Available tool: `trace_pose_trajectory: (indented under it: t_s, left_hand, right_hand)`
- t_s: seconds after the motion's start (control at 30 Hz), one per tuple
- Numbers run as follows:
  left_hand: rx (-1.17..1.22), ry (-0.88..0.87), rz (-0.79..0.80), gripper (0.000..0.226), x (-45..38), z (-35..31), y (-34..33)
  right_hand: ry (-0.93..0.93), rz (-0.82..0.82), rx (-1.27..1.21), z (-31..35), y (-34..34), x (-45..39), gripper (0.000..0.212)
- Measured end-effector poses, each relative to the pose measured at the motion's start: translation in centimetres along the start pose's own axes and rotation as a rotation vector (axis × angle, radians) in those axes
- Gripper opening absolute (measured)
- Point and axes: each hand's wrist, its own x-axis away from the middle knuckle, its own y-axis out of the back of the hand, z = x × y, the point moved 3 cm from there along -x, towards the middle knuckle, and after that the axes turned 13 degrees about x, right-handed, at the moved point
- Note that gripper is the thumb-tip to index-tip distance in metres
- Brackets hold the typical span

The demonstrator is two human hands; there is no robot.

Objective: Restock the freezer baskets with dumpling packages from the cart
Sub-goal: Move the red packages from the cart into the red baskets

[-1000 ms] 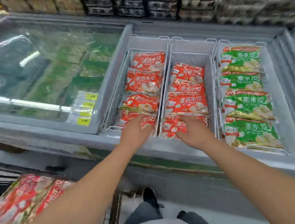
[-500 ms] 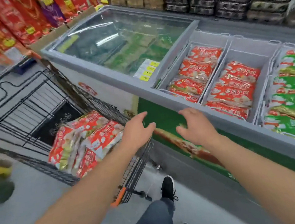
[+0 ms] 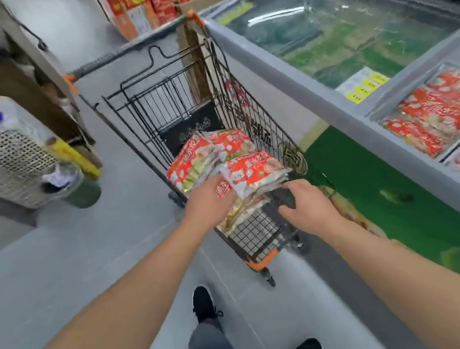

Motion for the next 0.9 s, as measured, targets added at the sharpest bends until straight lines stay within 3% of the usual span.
trace_pose_trajectory:
  t_s: [0.23, 0.33, 0.47, 0.63, 0.9]
  left_hand:
    - [0.072, 0.034, 0.109, 0.063, -6.1, 6.5, 5.0]
    - [0.079, 0.068, 0.162, 0.061, -8.9, 8.3, 5.9]
    - [0.143, 0.112, 0.208, 0.057, -11.8, 9.7, 5.8]
    - [0.224, 0.187, 0.273, 0.056, -15.4, 10.7, 4.1]
    - [0.315, 0.372, 0.314, 0.057, -23.2, 11.5, -1.4]
  right_hand:
    - [-0.127, 0.061, -0.048, 7.0, -3.6, -6.4, 0.057]
    - [-0.217, 0.071, -0.107, 8.7, -4.9, -8.4, 0.034]
    - [-0.329, 0.105, -0.185, 9.6, -6.1, -10.5, 0.051]
    - [-0.493, 0.153, -0.378, 8.3, -8.0, -12.9, 0.054]
    - [-0.57, 0.237, -0.46, 3.9, -10.4, -20.0, 0.056]
